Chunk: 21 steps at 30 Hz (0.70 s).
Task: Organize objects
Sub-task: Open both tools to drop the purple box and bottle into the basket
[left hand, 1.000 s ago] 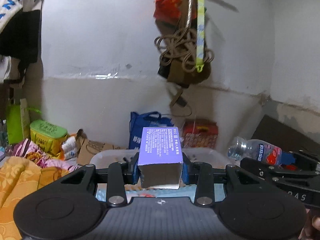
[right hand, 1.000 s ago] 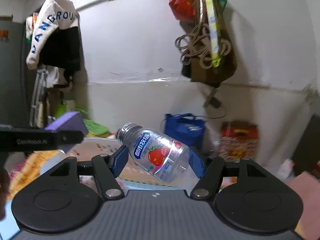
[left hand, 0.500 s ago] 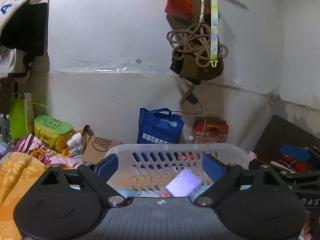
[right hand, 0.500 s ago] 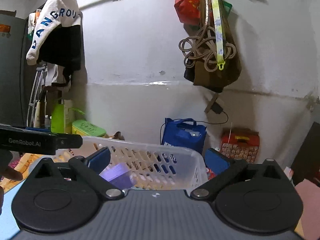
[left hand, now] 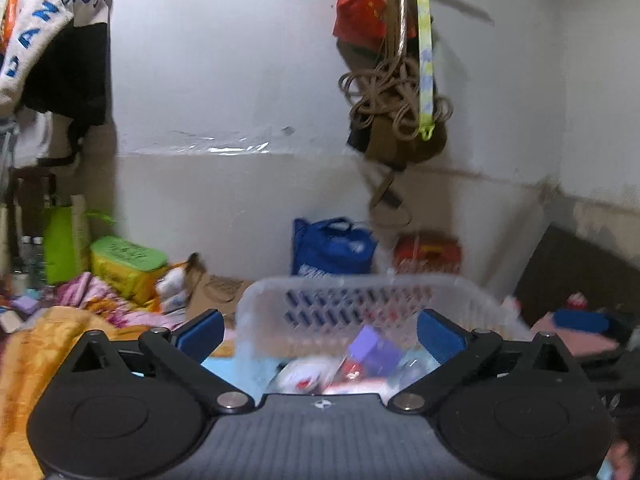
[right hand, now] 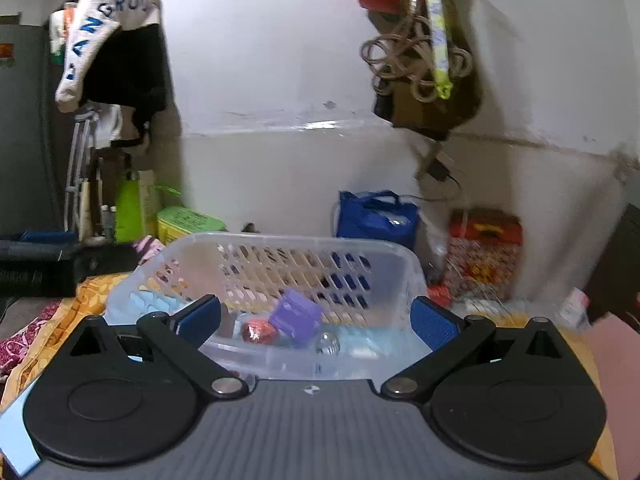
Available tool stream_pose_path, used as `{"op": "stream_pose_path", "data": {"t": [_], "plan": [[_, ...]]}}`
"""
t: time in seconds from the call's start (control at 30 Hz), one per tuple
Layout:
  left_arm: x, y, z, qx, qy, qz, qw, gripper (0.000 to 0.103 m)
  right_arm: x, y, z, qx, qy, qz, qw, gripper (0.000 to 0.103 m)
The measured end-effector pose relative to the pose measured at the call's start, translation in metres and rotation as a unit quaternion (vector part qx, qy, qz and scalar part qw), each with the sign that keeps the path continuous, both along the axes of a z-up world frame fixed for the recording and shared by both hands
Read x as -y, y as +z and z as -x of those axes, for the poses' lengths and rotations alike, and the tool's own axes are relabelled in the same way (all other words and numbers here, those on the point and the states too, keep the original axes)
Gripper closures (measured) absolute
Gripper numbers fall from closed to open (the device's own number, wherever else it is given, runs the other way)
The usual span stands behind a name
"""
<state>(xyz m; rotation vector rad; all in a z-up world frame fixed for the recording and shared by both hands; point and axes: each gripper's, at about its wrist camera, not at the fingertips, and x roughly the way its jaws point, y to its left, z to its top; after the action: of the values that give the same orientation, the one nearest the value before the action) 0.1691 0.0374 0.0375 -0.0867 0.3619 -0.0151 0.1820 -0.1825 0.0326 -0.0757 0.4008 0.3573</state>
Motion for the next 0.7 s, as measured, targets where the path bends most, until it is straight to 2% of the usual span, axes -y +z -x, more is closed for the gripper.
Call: {"op": "stream_pose_path", "data": {"t": [0.1, 0.2, 0.43, 0.57, 0.7], "plan": [[0.0, -0.005, 0.019, 0.0, -0.01, 0.01, 0.9999, 0.0, 0.003, 0.004, 0.015, -0.002, -0.016, -0.003, 1.0, 0.0], [0.002, -0.011, 0.03, -0.019, -0.013, 0.019, 0.9995, 0.0, 0.007, 0.004, 0.028, 0.0, -0.028, 0.014, 1.0, 0.0], [0.029, -0.015, 0.036, -0.028, -0.028, -0.008, 0.9992, 0.0, 0.014, -0.005, 0.03, -0.012, -0.059, 0.008, 0.998, 0.0], [0.038, -0.017, 0.04, -0.028, -0.026, -0.025, 0.9989, 0.0, 0.026, -0.008, 0.024, -0.03, -0.056, -0.011, 0.998, 0.0], [0.038, -0.017, 0.039, -0.033, -0.022, -0.024, 0.9989, 0.0, 0.036, -0.016, 0.022, -0.044, -0.064, -0.015, 0.997, 0.0]]}}
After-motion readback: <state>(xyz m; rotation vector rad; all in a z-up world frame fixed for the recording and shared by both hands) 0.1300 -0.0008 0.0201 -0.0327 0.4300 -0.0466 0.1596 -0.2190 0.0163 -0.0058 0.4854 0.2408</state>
